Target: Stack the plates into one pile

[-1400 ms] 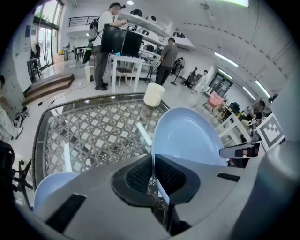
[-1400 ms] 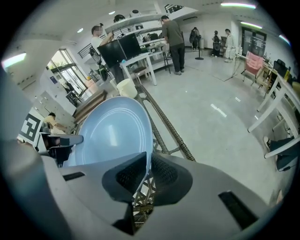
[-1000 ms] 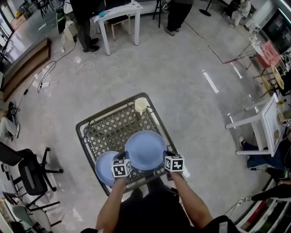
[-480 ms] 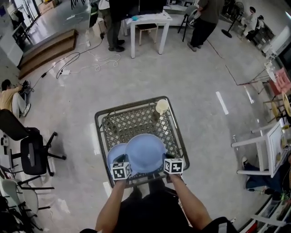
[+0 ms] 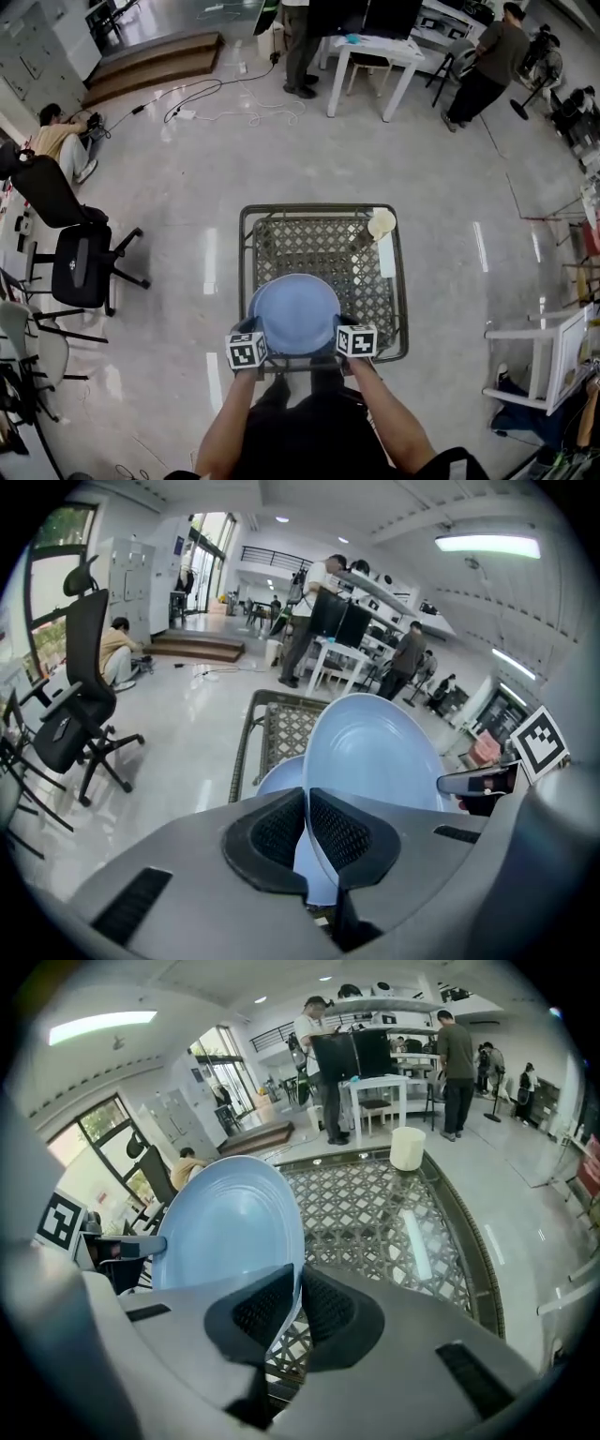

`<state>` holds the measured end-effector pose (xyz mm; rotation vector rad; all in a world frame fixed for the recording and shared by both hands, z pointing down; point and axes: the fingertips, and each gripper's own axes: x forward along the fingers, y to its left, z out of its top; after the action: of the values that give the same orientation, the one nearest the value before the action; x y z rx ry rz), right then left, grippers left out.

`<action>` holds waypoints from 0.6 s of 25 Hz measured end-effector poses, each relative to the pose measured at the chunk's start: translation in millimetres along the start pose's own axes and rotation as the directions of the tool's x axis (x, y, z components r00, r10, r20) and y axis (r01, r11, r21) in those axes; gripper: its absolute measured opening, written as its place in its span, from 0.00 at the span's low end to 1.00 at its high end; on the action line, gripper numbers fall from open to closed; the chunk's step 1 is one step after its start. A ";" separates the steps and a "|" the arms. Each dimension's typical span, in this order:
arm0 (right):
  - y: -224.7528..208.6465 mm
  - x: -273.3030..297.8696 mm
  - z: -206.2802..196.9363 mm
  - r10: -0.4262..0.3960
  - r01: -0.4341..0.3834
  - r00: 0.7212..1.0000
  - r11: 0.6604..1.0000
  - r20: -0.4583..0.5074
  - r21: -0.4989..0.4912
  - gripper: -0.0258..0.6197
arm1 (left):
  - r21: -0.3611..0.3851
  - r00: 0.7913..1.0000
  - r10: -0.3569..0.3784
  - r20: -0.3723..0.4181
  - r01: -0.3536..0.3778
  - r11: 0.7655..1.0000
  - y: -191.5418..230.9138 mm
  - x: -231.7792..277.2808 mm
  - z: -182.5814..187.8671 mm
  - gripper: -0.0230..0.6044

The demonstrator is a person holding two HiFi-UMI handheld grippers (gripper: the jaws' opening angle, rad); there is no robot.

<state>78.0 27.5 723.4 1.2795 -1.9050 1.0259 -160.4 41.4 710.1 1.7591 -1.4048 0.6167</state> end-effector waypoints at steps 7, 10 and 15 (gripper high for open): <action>28.9 28.7 1.8 0.040 -0.044 0.998 0.996 -0.057 -0.077 0.08 | -0.092 0.998 0.055 -0.007 -0.055 0.994 36.9 -1.9 -23.6 0.09; 31.3 40.2 -1.1 0.046 -0.053 0.996 0.994 -0.081 -0.092 0.08 | -0.121 0.998 0.062 -0.025 -0.065 0.991 43.7 3.8 -33.4 0.09; 24.4 56.6 -10.5 0.025 -0.037 0.992 0.995 -0.125 -0.094 0.08 | -0.138 0.995 0.068 -0.067 -0.077 0.987 50.0 20.8 -48.1 0.09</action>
<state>36.5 16.2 768.8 1.1095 -1.8624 0.9931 -197.9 64.6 767.5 1.5716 -1.4393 0.5909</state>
